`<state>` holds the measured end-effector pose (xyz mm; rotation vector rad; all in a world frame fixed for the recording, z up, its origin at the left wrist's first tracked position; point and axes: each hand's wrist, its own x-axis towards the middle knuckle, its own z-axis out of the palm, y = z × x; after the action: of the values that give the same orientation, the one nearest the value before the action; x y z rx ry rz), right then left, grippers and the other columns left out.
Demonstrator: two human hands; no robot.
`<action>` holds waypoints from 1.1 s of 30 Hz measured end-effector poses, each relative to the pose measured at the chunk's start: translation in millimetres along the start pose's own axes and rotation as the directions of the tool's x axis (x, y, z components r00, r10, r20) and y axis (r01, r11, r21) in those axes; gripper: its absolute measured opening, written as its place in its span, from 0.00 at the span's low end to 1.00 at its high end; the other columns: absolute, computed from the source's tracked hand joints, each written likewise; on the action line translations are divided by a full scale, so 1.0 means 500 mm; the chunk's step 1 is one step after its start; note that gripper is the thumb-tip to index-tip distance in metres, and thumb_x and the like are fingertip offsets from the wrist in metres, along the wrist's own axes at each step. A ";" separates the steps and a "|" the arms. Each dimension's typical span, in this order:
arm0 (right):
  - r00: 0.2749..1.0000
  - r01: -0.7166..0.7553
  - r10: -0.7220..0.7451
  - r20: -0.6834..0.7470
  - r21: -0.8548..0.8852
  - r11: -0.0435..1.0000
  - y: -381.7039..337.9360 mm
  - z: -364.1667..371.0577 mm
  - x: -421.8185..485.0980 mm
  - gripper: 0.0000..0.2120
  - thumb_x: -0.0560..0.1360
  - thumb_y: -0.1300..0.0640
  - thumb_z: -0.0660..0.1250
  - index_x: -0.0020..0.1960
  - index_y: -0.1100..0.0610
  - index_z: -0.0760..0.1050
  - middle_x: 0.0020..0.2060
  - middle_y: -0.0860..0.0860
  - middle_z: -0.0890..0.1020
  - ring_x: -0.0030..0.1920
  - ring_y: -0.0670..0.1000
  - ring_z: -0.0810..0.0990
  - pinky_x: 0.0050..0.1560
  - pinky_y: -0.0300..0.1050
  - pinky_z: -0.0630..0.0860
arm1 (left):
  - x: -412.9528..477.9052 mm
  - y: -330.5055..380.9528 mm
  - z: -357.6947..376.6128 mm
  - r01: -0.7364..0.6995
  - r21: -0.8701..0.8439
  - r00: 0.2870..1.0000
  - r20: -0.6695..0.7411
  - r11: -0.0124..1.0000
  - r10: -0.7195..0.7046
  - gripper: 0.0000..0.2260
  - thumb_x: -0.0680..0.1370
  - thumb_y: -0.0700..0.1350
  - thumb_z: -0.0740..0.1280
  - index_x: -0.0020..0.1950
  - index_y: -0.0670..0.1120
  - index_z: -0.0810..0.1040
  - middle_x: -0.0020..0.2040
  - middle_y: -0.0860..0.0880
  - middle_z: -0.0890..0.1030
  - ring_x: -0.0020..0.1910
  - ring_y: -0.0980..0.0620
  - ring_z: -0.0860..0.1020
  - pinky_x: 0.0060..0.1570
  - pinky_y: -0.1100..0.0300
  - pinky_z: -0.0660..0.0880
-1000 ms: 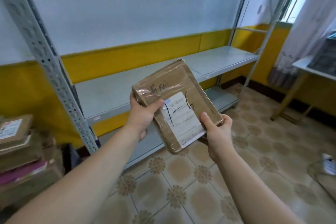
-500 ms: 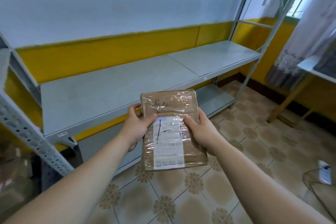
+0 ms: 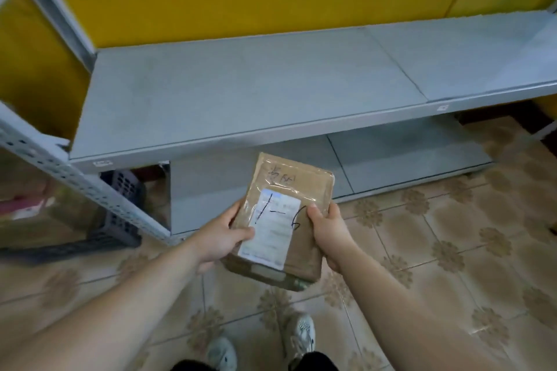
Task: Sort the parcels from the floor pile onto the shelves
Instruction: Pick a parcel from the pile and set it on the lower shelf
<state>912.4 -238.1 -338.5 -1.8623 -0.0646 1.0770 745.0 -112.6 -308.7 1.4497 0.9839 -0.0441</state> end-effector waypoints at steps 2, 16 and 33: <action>1.000 -0.009 0.010 0.024 -0.052 0.999 -0.010 0.022 0.051 0.28 0.76 0.47 0.68 0.71 0.50 0.62 0.55 0.49 0.79 0.53 0.54 0.82 0.52 0.58 0.82 | 0.042 -0.013 -0.029 0.034 -0.030 0.999 -0.036 0.999 -0.035 0.29 0.78 0.33 0.65 0.74 0.56 0.62 0.56 0.52 0.77 0.40 0.66 0.75 0.33 0.76 0.71; 0.996 0.005 -0.012 -0.092 -0.077 0.997 0.081 0.321 0.320 0.14 0.72 0.47 0.75 0.47 0.52 0.72 0.43 0.53 0.82 0.43 0.55 0.84 0.48 0.59 0.83 | 0.301 -0.320 -0.269 0.199 -0.448 0.912 -0.240 0.872 -0.332 0.27 0.75 0.43 0.71 0.72 0.55 0.65 0.60 0.46 0.79 0.48 0.45 0.81 0.36 0.54 0.78; 0.947 0.305 -0.320 -0.012 -0.269 0.913 0.386 0.615 0.882 0.14 0.79 0.44 0.65 0.47 0.54 0.67 0.46 0.57 0.80 0.44 0.59 0.82 0.48 0.58 0.81 | 0.825 -0.760 -0.360 -0.131 -0.232 0.899 -0.438 0.964 0.017 0.29 0.77 0.40 0.69 0.74 0.57 0.65 0.64 0.53 0.77 0.63 0.51 0.74 0.66 0.46 0.70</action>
<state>894.7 73.6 -816.6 -2.0317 -0.4808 0.8217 690.9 180.5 -817.0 1.2777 1.2418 0.4683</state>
